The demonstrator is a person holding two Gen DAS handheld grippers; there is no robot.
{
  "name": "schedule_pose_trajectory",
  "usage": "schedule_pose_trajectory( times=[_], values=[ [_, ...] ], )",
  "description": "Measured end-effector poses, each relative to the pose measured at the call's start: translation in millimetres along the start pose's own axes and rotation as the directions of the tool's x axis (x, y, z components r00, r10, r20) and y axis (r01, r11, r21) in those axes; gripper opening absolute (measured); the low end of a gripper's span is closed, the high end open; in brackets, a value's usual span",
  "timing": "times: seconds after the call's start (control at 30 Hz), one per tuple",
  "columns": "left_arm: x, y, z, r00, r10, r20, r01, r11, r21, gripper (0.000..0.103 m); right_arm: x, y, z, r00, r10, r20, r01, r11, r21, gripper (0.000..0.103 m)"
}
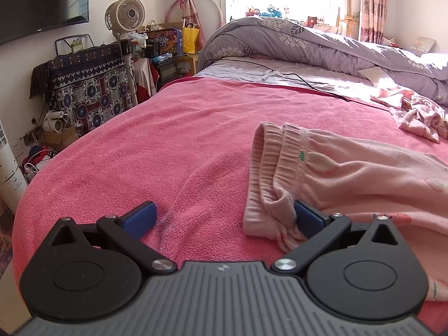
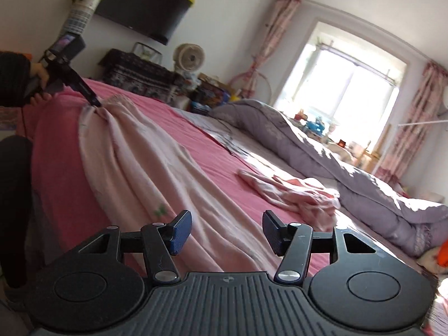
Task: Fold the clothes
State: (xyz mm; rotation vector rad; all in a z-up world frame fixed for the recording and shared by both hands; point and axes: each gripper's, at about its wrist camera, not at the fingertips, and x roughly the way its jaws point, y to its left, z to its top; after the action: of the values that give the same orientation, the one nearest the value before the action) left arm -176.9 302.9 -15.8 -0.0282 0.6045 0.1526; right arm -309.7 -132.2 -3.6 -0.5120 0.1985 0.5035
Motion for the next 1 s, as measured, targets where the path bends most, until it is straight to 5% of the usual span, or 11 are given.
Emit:
schedule_pose_trajectory(
  times=[0.03, 0.13, 0.37, 0.67, 0.83, 1.0],
  values=[
    [0.2, 1.1, 0.8, 1.000, -0.007, 0.001, 0.007, 1.000, 0.003, 0.103, 20.2, 12.0, 13.1, 0.998, 0.060, 0.024, -0.060, 0.998, -0.007, 0.055],
    [0.9, 1.9, 2.6, 1.000, -0.016, 0.008, 0.016, 1.000, 0.024, 0.103, 33.4, 25.2, 24.8, 0.997, 0.071, 0.032, -0.071, 0.997, -0.012, 0.050],
    [-4.0, -7.1, 11.8, 0.995, 0.043, 0.090, -0.050, 0.995, 0.085, 0.103, 64.3, 55.9, 52.0, 0.994, 0.097, 0.050, -0.096, 0.995, -0.025, 0.007],
    [-18.6, -24.8, 11.7, 0.965, 0.159, 0.208, -0.197, 0.964, 0.178, 0.103, 65.6, 85.0, 66.5, 0.979, 0.200, 0.037, -0.198, 0.979, -0.051, 0.006],
    [-20.1, -13.9, 7.6, 0.971, 0.150, 0.185, -0.178, 0.973, 0.148, 0.103, 65.1, 107.9, 47.4, 0.947, 0.317, -0.053, -0.320, 0.945, -0.066, 0.003],
    [-20.4, -10.7, 5.1, 0.972, 0.148, 0.181, -0.175, 0.975, 0.140, 0.103, 59.0, 113.6, 43.9, 0.964, 0.265, -0.003, -0.264, 0.960, -0.094, 0.007]
  ],
)
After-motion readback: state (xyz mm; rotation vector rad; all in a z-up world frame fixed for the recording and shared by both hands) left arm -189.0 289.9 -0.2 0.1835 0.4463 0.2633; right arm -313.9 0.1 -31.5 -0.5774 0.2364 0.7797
